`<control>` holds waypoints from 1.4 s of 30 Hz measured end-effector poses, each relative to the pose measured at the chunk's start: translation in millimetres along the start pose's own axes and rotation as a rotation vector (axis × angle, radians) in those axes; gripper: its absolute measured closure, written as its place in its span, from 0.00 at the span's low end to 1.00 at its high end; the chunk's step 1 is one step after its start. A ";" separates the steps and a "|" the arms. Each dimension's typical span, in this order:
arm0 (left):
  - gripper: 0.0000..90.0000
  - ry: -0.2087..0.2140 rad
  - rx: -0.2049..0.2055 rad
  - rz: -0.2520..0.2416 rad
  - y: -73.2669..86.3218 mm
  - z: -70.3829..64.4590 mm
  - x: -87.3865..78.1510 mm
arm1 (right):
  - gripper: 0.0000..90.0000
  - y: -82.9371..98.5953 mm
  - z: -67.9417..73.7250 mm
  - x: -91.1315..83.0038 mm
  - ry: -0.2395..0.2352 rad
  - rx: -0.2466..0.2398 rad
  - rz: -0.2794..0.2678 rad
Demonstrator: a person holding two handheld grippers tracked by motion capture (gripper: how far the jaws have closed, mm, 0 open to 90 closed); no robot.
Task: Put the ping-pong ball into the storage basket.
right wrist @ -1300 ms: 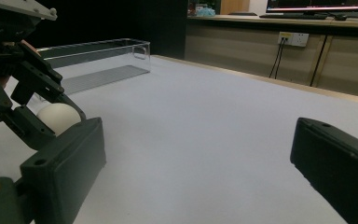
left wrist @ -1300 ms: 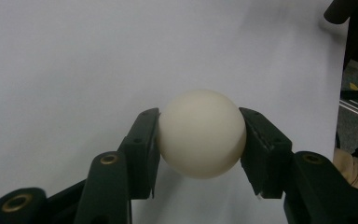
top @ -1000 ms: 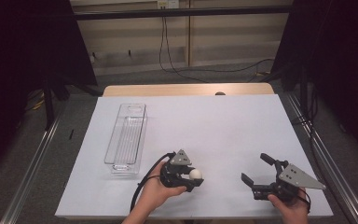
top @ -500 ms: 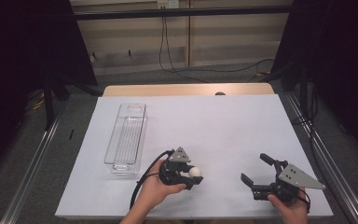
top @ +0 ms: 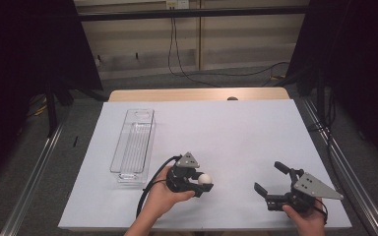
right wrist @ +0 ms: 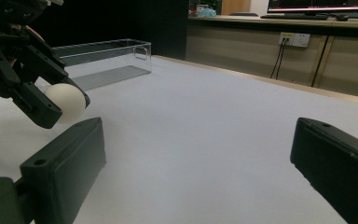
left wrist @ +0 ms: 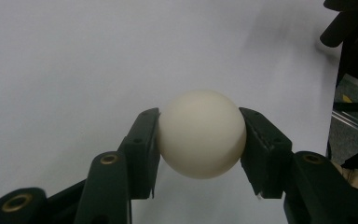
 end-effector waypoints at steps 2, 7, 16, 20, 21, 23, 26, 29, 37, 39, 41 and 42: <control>0.57 0.002 -0.001 0.005 -0.6 0.5 -1.1 | 0.03 0.0 0.3 0.2 0.000 0.000 0.000; 0.57 0.001 -0.018 -0.015 -3.2 2.4 -4.0 | 0.03 -0.3 0.3 0.4 0.007 0.012 -0.001; 0.57 -0.011 -0.032 -0.022 -5.2 7.1 -8.2 | 0.03 -0.2 0.3 0.3 0.000 0.000 0.000; 0.57 -0.014 -0.038 -0.031 -6.3 9.0 -9.6 | 0.03 -0.8 0.7 0.4 0.001 0.008 -0.003; 0.57 -0.011 -0.044 -0.028 -6.1 9.0 -10.3 | 0.03 -0.4 0.5 0.3 -0.003 -0.002 -0.001; 0.57 -0.015 -0.052 -0.034 -6.6 9.6 -11.0 | 0.03 -0.3 0.8 0.3 -0.003 0.002 0.001; 0.57 -0.024 -0.047 -0.028 -6.9 11.7 -13.3 | 0.03 -0.4 0.7 0.4 -0.004 -0.002 -0.001; 0.57 -0.014 -0.049 -0.041 -8.1 12.9 -14.6 | 0.03 -0.6 1.0 0.4 -0.002 0.003 -0.001; 0.57 -0.027 -0.061 -0.050 -8.7 15.1 -17.0 | 0.03 -0.9 1.5 0.3 -0.002 0.011 0.000; 0.57 -0.019 -0.064 -0.054 -8.8 15.8 -16.7 | 0.03 -1.1 1.5 0.2 -0.003 0.010 -0.001; 0.57 -0.024 -0.068 -0.055 -9.0 16.9 -17.0 | 0.03 -1.1 1.4 0.2 -0.003 0.010 -0.002; 0.57 -0.026 -0.067 -0.056 -9.1 17.7 -17.5 | 0.03 -1.0 1.4 0.2 -0.003 0.011 -0.001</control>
Point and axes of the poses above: each handheld gripper's, and its own axes: x roughly forward along the jaws, y roughly out of its underside, z roughly to its left, the point moved 6 cm from there along x, roughly forward along the jaws, and after that the axes turned 14 degrees about -x, right-handed, at the moved point
